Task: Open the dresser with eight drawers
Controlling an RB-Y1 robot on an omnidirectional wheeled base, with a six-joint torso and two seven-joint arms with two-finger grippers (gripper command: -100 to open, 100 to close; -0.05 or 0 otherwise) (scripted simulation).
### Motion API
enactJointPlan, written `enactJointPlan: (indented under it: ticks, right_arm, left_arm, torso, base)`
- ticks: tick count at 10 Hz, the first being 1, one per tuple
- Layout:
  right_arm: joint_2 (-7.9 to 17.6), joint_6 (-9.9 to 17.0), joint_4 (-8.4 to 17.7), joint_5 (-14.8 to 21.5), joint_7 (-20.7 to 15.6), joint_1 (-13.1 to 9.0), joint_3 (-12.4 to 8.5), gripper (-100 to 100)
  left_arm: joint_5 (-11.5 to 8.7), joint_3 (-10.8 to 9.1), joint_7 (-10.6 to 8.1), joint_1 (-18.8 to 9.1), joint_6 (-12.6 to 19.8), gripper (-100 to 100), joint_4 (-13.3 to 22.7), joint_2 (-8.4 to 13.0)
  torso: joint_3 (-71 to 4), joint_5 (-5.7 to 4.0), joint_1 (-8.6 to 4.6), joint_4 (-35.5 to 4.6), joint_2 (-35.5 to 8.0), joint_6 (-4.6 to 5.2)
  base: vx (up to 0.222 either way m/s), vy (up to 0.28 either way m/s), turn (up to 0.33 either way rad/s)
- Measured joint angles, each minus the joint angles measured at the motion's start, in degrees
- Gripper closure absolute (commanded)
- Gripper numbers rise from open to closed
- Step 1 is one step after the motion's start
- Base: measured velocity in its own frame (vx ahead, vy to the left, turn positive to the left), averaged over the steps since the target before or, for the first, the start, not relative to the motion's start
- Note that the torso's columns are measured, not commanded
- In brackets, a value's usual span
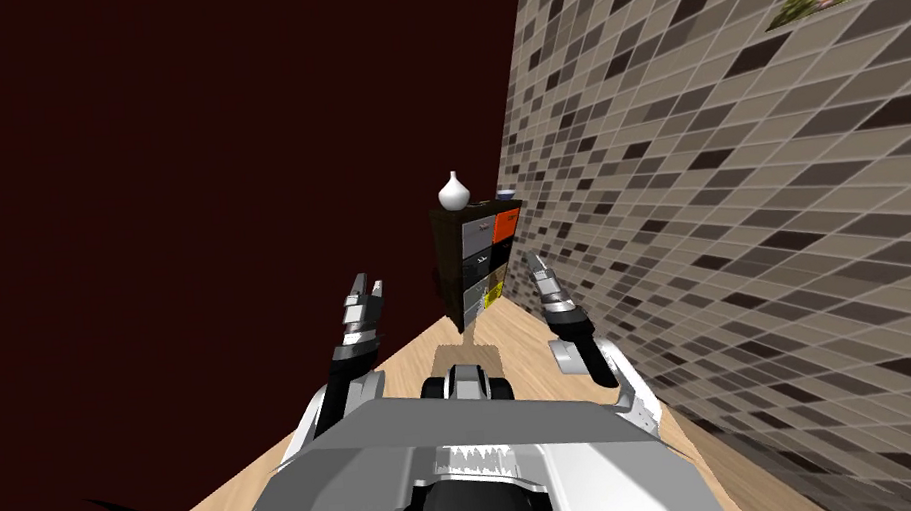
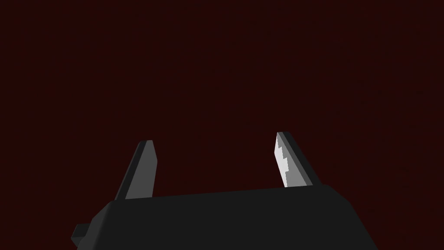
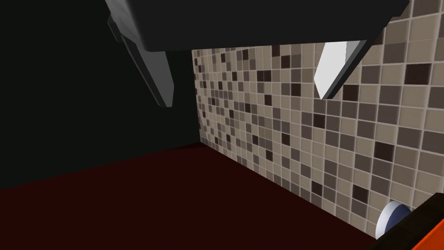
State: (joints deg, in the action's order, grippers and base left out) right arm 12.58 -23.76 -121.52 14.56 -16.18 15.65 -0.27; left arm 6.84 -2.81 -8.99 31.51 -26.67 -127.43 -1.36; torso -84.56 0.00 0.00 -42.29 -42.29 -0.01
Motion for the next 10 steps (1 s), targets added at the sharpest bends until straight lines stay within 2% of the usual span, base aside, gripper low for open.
enactJointPlan:
  ticks: [1, 10]
  right_arm:
    - [0.6, 0.3, 1.0, 1.9, -1.3, -1.3, 0.2, -100]
    - [4.5, 1.6, 6.5, 15.3, -7.9, -8.1, 0.5, -100]
  left_arm:
    - [0.0, 0.0, 0.0, 0.0, 0.0, 0, 0.0, 0.0]
    - [0.0, 0.0, 0.0, 0.0, 0.0, 0, 0.0, 0.0]
  torso:
    - [0.0, 0.0, -0.01, 0.0, 0.0, 0.0]
    - [0.0, 0.0, 0.0, 0.0, 0.0, 0.02]
  base:
    - [0.019, -0.007, 0.027]
    - [0.018, -0.004, 0.051]
